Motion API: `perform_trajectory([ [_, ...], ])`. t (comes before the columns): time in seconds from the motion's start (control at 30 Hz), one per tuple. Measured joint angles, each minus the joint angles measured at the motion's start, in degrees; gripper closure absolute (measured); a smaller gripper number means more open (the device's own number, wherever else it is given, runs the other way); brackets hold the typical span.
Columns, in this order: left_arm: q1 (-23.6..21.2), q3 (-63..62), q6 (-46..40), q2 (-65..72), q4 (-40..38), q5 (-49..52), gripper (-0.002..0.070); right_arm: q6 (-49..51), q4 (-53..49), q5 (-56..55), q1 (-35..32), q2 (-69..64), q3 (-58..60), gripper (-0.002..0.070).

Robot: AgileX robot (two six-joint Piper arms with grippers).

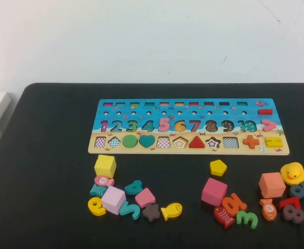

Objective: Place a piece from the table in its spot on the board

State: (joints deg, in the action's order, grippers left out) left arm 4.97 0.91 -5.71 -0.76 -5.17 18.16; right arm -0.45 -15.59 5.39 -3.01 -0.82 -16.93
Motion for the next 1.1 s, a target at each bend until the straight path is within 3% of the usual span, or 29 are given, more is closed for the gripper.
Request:
perform_trajectory([
  [0.2,0.0,0.0,0.0,0.0,0.0,0.0,0.0677,-2.1,4.0,20.4,0.0,-12.5,-17.7,0.0657],
  [0.33,0.0,0.0,0.0,0.0,0.0,0.0,0.0677,-11.3,14.4,33.6,0.0,-26.2,-28.4,0.0657],
  [0.87,0.0,0.0,0.0,0.0,0.0,0.0,0.0677,-18.3,33.4,29.1,0.0,-59.8,-31.0,0.0656],
  [1.0,0.0,0.0,0.0,0.0,0.0,0.0,0.0677,-22.5,38.1,31.9,1.8,-68.3,-33.5,0.058],
  [1.1,0.0,0.0,0.0,0.0,0.0,0.0,0.0677,-23.9,39.0,32.6,5.6,-73.8,-36.1,0.047],
])
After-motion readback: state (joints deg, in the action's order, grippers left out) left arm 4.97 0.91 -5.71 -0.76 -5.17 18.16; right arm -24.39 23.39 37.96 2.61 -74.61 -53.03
